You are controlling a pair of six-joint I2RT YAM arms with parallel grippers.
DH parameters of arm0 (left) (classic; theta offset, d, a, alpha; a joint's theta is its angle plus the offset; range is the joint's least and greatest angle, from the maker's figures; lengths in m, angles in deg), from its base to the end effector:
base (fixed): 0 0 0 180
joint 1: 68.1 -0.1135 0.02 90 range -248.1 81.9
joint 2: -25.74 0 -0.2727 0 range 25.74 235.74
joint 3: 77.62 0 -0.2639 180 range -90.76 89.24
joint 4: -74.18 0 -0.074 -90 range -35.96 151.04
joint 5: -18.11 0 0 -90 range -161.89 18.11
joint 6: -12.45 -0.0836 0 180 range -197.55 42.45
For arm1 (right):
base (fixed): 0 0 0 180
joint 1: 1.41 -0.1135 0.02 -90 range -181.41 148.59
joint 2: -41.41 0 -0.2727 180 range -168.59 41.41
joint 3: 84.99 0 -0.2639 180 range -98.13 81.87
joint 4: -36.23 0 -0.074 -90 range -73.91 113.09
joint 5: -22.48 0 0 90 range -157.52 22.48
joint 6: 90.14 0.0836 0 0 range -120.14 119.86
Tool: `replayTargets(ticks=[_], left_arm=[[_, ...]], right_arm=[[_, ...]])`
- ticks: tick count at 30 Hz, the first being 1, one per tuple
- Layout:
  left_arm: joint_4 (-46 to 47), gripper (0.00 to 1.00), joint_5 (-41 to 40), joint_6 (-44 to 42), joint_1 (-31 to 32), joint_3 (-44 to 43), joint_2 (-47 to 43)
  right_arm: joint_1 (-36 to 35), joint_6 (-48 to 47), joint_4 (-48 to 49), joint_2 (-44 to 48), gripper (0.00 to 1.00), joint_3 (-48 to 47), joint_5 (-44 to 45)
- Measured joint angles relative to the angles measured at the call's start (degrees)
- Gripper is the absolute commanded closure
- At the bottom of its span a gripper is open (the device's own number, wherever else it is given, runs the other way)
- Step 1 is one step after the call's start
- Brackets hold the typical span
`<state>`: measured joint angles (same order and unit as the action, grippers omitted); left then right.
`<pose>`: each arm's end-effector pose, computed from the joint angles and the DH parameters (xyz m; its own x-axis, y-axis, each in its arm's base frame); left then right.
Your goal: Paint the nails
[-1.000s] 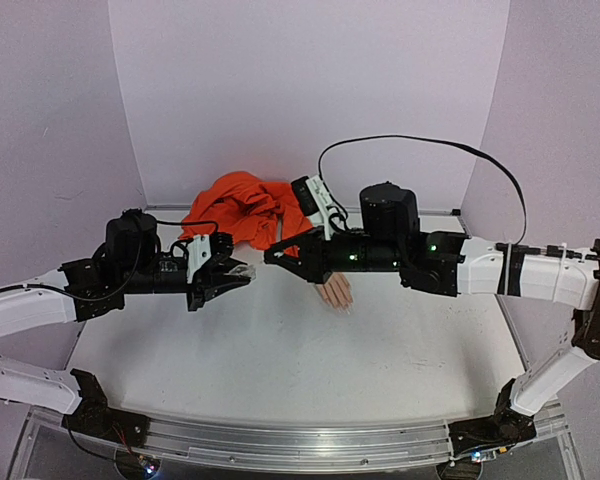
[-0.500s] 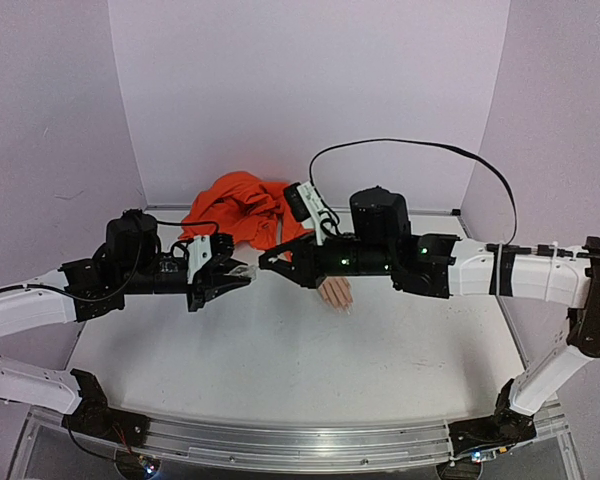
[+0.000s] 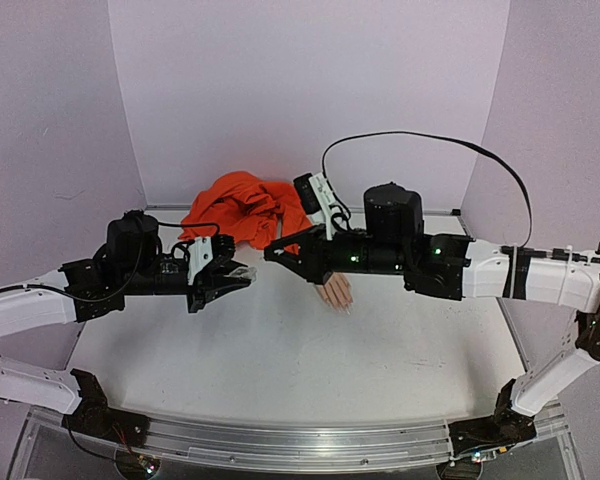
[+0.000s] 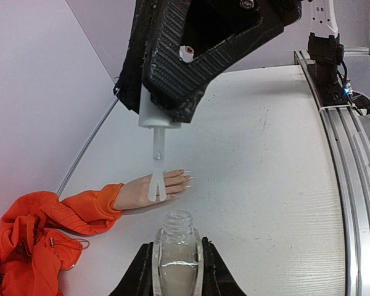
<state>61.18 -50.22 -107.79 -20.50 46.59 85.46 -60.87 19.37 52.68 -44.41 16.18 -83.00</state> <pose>0.1734 -0.2356 0.2867 0.2959 0.3700 -0.8806 0.8976 0.2077 0.3889 0.1914 0.3684 0.3788 -0.2432 0.2213 -0.9444 -0.9364 0.2006 0.2881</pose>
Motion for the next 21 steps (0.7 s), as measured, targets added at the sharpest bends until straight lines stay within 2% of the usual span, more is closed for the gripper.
replayTargets(ticks=[21], left_arm=[[-0.2,1.00,-0.5,0.0,0.1,0.0,0.0]], right_arm=[[0.0,0.5,0.0,-1.9,1.00,0.1,-1.1]])
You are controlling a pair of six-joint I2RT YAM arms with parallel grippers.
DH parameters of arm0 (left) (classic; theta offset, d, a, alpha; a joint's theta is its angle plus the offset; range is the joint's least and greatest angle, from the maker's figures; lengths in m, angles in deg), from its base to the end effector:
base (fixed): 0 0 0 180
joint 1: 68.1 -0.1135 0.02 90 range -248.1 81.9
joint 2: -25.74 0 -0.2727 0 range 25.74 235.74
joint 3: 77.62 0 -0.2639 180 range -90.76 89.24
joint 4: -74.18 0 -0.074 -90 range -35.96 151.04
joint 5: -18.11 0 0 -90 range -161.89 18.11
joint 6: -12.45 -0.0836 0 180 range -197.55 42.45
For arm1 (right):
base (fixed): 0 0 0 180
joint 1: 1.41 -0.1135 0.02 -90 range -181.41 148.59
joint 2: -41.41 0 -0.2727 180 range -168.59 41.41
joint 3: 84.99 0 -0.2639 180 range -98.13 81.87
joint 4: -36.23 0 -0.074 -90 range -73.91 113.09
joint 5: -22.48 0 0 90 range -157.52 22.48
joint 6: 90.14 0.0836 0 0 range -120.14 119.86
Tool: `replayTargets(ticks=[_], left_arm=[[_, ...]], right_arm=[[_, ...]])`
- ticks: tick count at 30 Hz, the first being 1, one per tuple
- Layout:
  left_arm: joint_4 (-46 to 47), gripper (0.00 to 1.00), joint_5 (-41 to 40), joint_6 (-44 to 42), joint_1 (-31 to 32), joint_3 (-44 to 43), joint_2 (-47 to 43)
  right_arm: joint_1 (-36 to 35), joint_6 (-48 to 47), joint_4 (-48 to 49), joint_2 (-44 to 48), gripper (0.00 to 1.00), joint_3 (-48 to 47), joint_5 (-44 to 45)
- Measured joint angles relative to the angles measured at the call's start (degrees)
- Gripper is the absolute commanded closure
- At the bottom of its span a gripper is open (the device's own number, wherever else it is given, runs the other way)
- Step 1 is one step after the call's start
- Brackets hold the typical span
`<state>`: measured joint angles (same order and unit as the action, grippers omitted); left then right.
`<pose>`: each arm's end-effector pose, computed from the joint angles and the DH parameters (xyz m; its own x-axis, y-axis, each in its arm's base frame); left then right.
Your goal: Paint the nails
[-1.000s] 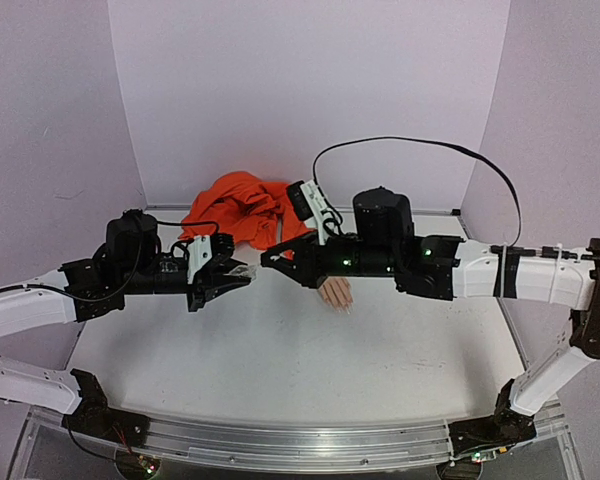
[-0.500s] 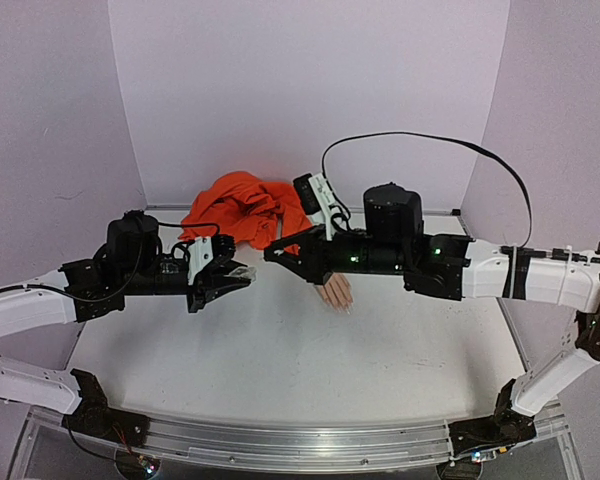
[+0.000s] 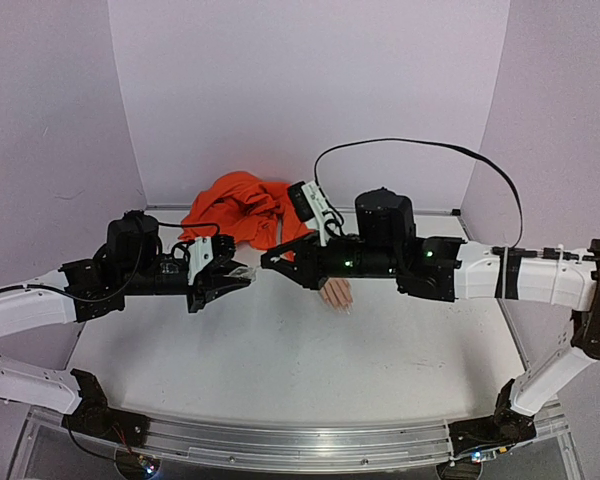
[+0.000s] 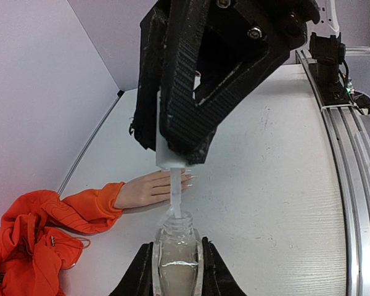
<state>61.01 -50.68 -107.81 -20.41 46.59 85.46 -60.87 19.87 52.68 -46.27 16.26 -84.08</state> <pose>0.1735 -0.2356 0.2862 0.2938 0.3752 -0.8792 0.8963 0.2116 0.3898 0.1942 0.3760 0.3652 -0.2691 0.1893 -0.9443 -0.9334 0.1904 0.3042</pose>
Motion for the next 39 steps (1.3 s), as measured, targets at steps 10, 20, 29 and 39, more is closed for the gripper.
replayTargets(ticks=[10,20,29,39], left_arm=[[0.0,1.00,0.0,0.0,0.0,0.0,0.0],[-1.0,1.00,-0.3,0.1,0.0,0.1,0.0],[-1.1,1.00,-0.3,0.8,0.0,0.1,-0.1],[-3.5,1.00,-4.5,3.7,-0.9,1.5,-2.8]], right_arm=[[-0.1,0.2,0.1,-0.8,1.00,0.0,-0.8],[-0.1,0.5,1.9,-3.1,1.00,0.0,-1.5],[-0.1,-0.8,3.1,-5.9,1.00,-1.4,-3.8],[1.3,-7.0,-3.0,-13.1,1.00,-10.9,-9.7]])
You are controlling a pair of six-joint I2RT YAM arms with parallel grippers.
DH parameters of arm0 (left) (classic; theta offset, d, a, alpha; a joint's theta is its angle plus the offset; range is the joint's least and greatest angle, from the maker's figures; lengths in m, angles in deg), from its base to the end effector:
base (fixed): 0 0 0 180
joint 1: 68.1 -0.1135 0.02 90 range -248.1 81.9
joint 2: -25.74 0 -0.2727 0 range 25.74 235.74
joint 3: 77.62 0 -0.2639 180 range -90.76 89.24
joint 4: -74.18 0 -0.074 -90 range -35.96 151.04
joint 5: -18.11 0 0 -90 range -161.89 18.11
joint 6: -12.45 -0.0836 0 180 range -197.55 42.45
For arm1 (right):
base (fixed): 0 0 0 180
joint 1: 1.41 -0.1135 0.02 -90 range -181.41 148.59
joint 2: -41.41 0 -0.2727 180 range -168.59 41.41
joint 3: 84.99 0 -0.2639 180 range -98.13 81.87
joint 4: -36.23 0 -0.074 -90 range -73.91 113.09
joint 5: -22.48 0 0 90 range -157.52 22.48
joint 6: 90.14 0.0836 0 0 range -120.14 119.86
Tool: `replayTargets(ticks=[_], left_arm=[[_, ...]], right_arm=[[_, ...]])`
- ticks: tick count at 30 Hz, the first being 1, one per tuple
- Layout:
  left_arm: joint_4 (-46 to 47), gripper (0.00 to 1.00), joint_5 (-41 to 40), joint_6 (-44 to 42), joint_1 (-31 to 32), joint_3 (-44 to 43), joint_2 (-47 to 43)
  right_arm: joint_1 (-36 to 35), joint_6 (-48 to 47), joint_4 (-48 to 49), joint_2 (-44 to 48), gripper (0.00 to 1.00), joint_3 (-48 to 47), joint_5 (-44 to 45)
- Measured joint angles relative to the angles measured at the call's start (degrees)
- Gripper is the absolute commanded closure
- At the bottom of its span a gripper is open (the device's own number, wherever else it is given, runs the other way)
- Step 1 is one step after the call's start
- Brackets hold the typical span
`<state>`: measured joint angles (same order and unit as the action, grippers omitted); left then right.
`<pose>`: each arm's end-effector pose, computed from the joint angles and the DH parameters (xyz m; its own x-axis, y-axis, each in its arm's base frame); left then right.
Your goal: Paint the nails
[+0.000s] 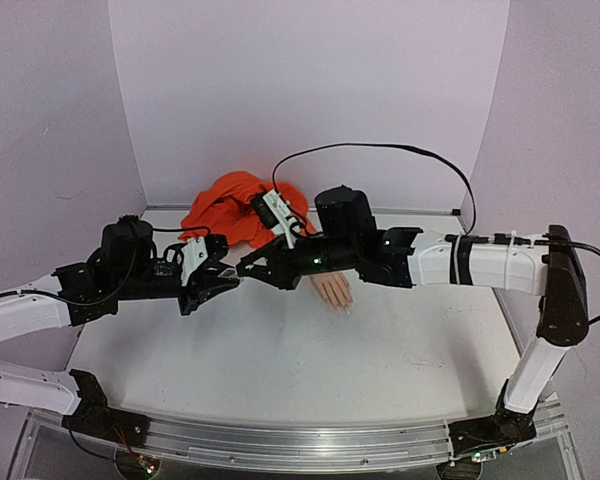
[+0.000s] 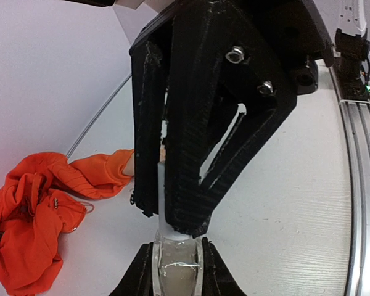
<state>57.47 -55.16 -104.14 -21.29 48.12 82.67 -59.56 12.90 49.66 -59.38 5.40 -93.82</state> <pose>0.1742 -0.2207 0.2786 0.1926 0.4211 -0.8863 0.8922 0.3008 0.3368 0.2212 0.4262 0.3361 -0.2043 0.0544 -0.9774 -0.9741 0.0870 0.2085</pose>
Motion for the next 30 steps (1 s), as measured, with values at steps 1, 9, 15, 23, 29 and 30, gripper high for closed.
replayTargets(ticks=[1,9,15,23,29,30], left_arm=[[0.1,1.00,-1.4,0.2,0.0,0.4,-0.1],[1.8,1.00,-16.5,1.0,-0.5,2.9,-0.3],[4.4,1.00,-18.7,1.0,-0.2,3.0,-0.3],[10.0,1.00,-16.8,2.2,1.6,2.9,1.1],[9.3,1.00,-13.0,6.0,-0.4,-0.2,5.7],[9.1,1.00,-10.8,6.9,-1.0,-0.5,6.1]], right_arm=[[0.1,1.4,0.2,-0.8,1.00,-0.5,0.2],[-5.4,26.7,-0.5,-9.1,1.00,-10.0,24.4],[-9.9,35.0,-1.1,-10.1,0.77,-12.3,41.7],[-9.2,31.8,0.9,-2.2,0.09,-5.3,34.8],[-0.3,20.9,1.4,9.3,0.02,5.5,22.8],[1.8,19.0,1.5,10.7,0.02,6.8,19.9]])
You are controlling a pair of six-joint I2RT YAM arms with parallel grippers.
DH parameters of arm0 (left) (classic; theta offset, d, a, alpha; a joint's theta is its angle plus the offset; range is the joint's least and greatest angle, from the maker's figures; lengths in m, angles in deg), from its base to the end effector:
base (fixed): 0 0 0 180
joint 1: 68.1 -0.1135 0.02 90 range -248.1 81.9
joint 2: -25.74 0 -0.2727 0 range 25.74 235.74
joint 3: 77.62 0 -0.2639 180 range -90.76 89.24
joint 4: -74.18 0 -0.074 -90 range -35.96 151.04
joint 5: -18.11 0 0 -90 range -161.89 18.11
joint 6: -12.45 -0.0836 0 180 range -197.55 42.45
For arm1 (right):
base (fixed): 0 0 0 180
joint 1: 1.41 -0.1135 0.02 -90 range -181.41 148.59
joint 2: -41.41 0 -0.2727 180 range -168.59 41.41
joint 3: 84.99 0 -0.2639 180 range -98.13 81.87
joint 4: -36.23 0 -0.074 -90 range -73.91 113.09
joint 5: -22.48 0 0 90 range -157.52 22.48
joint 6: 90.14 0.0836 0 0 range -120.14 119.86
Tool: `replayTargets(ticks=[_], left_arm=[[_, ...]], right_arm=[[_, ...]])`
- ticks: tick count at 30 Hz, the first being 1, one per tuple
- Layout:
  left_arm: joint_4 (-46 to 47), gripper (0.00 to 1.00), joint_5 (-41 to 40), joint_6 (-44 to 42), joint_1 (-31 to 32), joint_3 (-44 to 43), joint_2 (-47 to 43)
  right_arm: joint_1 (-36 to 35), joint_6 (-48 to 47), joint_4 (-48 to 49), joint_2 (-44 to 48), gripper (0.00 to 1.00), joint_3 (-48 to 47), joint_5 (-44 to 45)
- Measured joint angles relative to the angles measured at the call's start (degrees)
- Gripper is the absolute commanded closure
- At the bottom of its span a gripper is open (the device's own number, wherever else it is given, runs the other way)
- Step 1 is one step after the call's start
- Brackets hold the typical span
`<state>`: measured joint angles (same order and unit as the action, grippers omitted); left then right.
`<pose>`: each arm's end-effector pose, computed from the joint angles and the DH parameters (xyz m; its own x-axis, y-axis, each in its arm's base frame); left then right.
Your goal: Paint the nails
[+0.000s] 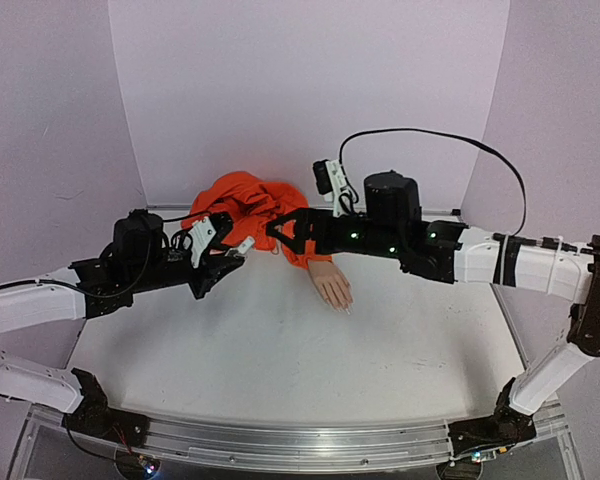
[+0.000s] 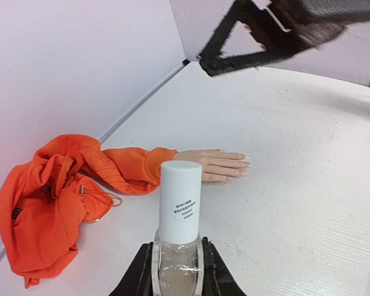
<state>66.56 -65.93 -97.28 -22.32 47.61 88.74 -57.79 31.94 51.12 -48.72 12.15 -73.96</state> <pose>0.2090 -0.2272 0.2758 0.0849 0.3942 -0.9151 0.8008 0.5195 0.2981 0.2348 0.3700 0.3736 -0.4100 0.3366 -0.8477 -0.7923 0.3291 0.5138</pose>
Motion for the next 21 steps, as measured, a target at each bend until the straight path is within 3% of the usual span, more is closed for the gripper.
replayTargets(ticks=[4,11,13,21], left_arm=[[-0.7,1.00,12.5,2.8,-2.0,-1.3,1.0],[-0.5,1.00,33.9,7.6,-2.3,-4.5,4.5],[-0.6,1.00,36.6,8.2,-2.4,-4.5,5.0],[-0.5,1.00,43.1,9.5,-2.4,-4.5,5.6]], right_arm=[[5.8,-7.7,0.6,1.4,0.06,1.0,-12.8],[5.0,-18.1,1.2,0.3,0.29,1.1,-32.1],[5.0,-19.2,1.8,-0.6,0.39,1.1,-35.9],[5.0,-20.3,3.7,-4.3,0.62,0.9,-43.1]])
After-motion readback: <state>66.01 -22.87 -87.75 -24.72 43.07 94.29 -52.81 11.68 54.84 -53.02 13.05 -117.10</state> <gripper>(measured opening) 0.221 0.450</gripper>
